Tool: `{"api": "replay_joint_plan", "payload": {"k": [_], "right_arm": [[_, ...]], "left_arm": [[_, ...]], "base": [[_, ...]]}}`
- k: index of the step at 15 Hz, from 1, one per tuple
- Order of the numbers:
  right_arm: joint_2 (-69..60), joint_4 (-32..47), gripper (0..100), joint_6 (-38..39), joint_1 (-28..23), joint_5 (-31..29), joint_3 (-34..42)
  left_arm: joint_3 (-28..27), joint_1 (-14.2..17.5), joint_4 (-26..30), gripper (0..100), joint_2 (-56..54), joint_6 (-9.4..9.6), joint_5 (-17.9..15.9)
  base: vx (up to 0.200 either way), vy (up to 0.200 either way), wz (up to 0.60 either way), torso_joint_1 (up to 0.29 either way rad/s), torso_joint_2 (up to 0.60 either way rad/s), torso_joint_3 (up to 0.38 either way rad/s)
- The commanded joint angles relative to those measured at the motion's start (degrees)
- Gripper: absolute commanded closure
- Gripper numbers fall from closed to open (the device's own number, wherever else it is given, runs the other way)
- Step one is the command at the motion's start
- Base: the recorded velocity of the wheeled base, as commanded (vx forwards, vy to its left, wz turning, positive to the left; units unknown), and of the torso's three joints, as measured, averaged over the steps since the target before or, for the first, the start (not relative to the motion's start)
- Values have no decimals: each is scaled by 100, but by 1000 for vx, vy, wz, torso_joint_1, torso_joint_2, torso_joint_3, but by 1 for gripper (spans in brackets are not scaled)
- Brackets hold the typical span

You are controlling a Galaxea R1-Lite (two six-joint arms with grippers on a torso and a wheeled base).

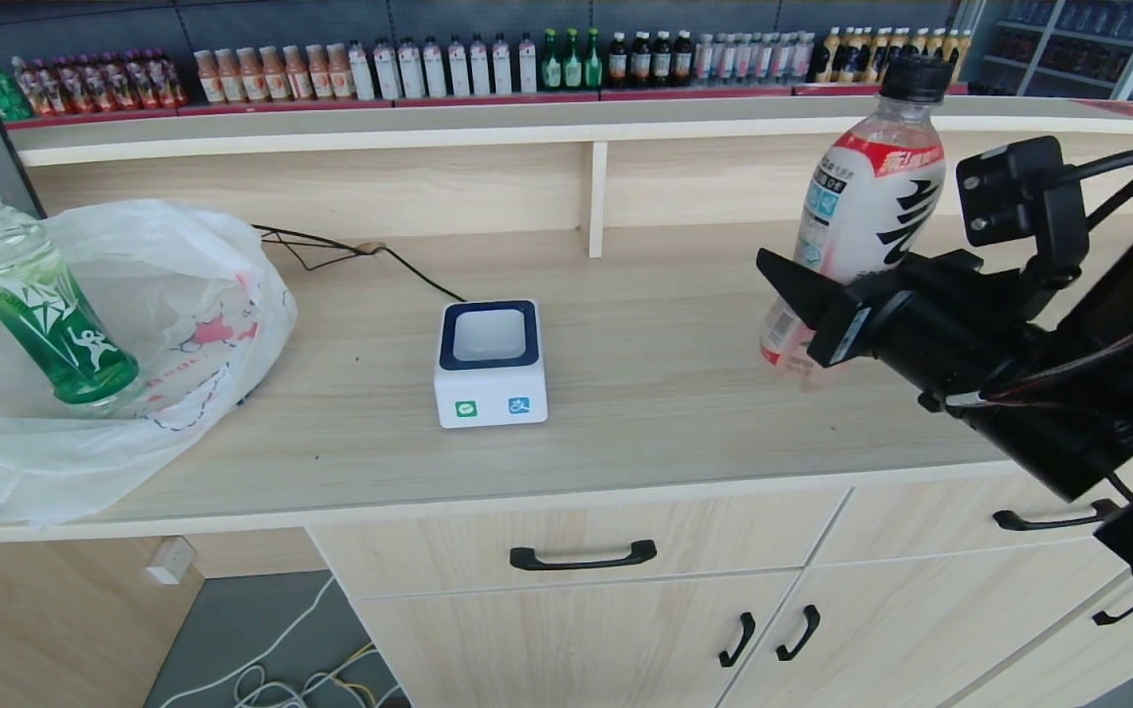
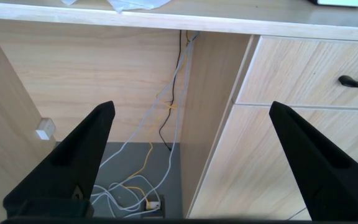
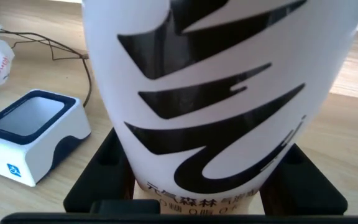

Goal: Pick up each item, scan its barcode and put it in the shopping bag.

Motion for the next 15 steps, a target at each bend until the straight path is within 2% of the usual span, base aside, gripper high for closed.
{"api": "replay_joint_plan", "payload": {"k": [1, 7, 13, 15], "right_arm": [[-549, -31, 100, 23, 39, 1, 418], [-1401, -31, 100, 726, 373, 282, 1481], [-1445, -22, 100, 1139, 1182, 889, 1481], [-1366, -13, 100, 1130, 1199, 968, 1455]], "left_arm": [[0, 1, -1, 0, -1, -2, 0], [0, 1, -1, 0, -1, -2, 0], [0, 1, -1, 0, -1, -2, 0], [0, 1, -1, 0, -1, -2, 0]], "base": [[0, 0, 0, 0, 0, 0], [0, 0, 0, 0, 0, 0], [0, 0, 0, 0, 0, 0], [0, 0, 0, 0, 0, 0]]}}
